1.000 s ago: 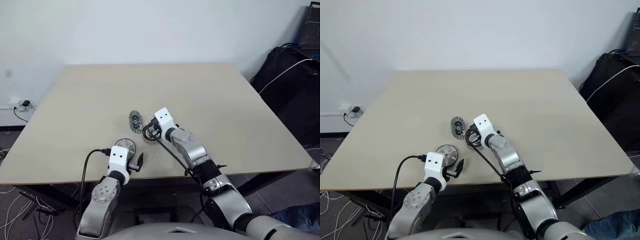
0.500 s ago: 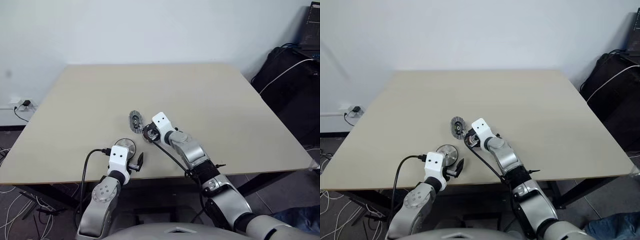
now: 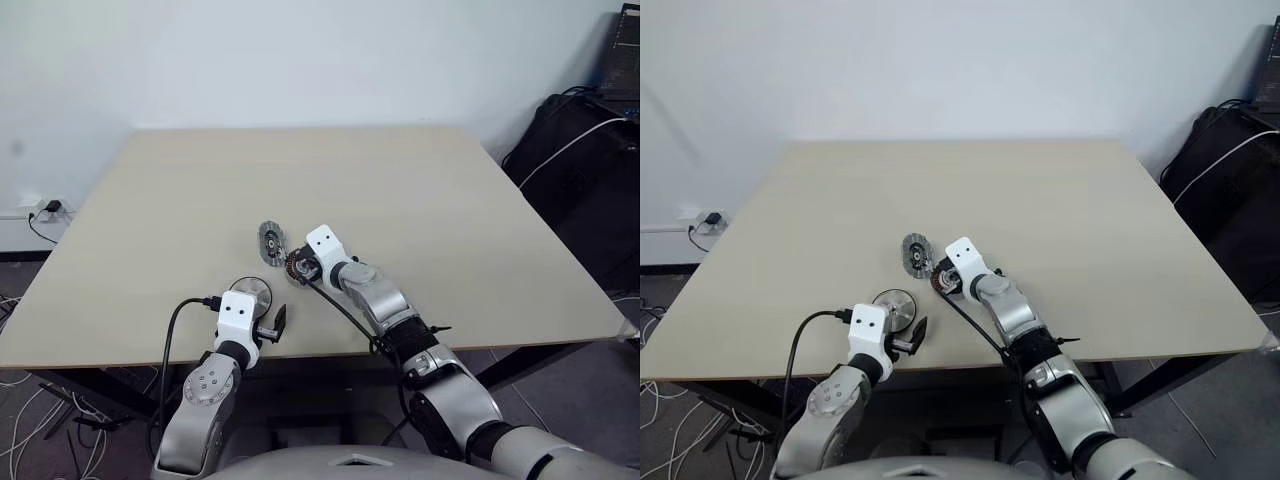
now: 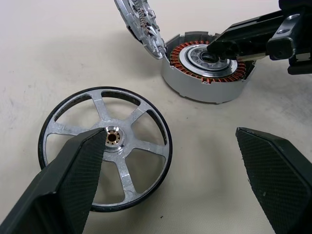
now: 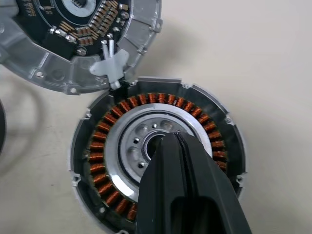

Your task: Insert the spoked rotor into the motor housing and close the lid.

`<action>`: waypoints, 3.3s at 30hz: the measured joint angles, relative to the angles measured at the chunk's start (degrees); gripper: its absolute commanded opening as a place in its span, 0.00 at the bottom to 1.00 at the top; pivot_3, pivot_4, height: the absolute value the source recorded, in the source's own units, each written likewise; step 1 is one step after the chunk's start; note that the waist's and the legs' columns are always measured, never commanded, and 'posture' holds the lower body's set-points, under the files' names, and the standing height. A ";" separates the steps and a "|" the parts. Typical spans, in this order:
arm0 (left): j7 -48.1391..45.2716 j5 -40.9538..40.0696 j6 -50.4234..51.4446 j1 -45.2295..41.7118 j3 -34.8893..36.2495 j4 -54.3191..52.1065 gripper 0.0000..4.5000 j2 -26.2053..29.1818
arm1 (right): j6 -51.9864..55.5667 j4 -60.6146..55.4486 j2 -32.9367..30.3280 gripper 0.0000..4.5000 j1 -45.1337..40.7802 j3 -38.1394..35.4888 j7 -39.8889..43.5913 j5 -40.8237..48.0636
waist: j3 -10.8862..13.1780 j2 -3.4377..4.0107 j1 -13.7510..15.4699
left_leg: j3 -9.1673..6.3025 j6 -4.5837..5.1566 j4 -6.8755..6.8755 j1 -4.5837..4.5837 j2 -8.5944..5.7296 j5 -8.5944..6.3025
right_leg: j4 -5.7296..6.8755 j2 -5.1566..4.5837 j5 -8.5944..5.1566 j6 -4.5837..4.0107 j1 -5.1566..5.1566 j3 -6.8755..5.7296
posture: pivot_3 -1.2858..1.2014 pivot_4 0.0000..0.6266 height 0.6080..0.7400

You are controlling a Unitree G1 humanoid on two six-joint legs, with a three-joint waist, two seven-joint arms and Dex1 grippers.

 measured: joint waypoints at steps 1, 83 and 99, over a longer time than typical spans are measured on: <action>0.00 0.00 -0.02 0.02 0.01 0.00 1.00 0.00 | -0.02 0.23 -0.05 0.00 -0.03 -0.13 -0.12 0.00 | 0.00 0.00 0.00 | 0.00 0.00 0.00 0.00 0.00 0.00 | 0.00 0.00 0.00 0.00 0.00 0.00 | 0.52 0.00 1.00; -3.06 -47.57 15.19 -1.97 9.24 -2.34 0.10 -7.67 | 4.43 -43.71 -12.54 0.00 31.05 -0.73 5.80 9.22 | 0.26 -0.61 0.86 | -0.08 0.01 0.14 -0.04 -0.03 -0.03 | -0.05 -0.01 -0.28 0.05 0.04 -0.03 | 0.52 0.00 1.00; -5.94 -49.56 9.20 -18.85 12.06 15.66 0.10 -8.36 | 4.62 -44.09 -13.67 0.00 32.09 -0.77 5.78 9.47 | 0.26 -0.63 0.90 | -0.13 0.01 0.18 -0.06 -0.09 -0.02 | -0.10 0.03 -0.21 -0.04 0.12 -0.02 | 0.52 0.00 1.00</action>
